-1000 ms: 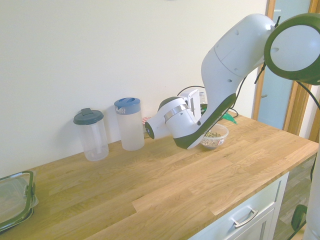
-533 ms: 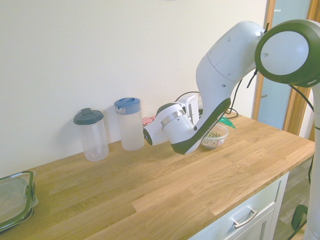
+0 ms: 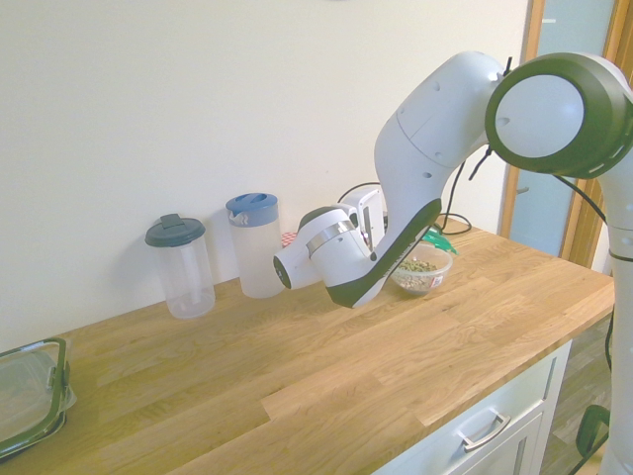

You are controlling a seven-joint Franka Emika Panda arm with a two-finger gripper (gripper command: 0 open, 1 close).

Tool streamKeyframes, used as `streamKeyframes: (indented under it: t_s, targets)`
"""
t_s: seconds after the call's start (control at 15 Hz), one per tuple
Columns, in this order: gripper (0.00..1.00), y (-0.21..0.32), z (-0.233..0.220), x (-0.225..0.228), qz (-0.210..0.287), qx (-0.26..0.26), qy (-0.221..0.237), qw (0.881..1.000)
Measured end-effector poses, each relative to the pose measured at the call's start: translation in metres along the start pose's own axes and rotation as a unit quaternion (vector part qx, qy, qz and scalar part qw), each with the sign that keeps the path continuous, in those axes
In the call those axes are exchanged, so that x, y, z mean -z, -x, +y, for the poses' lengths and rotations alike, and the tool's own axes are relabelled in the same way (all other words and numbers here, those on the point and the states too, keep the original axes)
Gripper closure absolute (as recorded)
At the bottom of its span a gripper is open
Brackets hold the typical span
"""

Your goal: Cover the lid of food container

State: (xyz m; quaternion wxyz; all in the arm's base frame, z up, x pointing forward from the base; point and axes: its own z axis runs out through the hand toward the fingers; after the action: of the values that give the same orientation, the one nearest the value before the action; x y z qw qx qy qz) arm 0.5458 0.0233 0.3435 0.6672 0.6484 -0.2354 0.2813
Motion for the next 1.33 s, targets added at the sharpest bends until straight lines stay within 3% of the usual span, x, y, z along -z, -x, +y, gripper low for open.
streamKeyframes:
  t_s: [0.33, 0.4, 1.0, 1.33]
  targets:
    - [1.00, 0.004, -0.001, -0.002, -0.003, 0.005, 0.012, 1.000]
    - [0.00, 0.006, -0.003, -0.001, -0.005, 0.007, 0.011, 1.000]
    - [0.00, 0.010, -0.010, -0.006, -0.008, 0.009, 0.005, 1.000]
    - [0.00, 0.010, -0.015, 0.001, -0.006, 0.009, -0.021, 1.000]
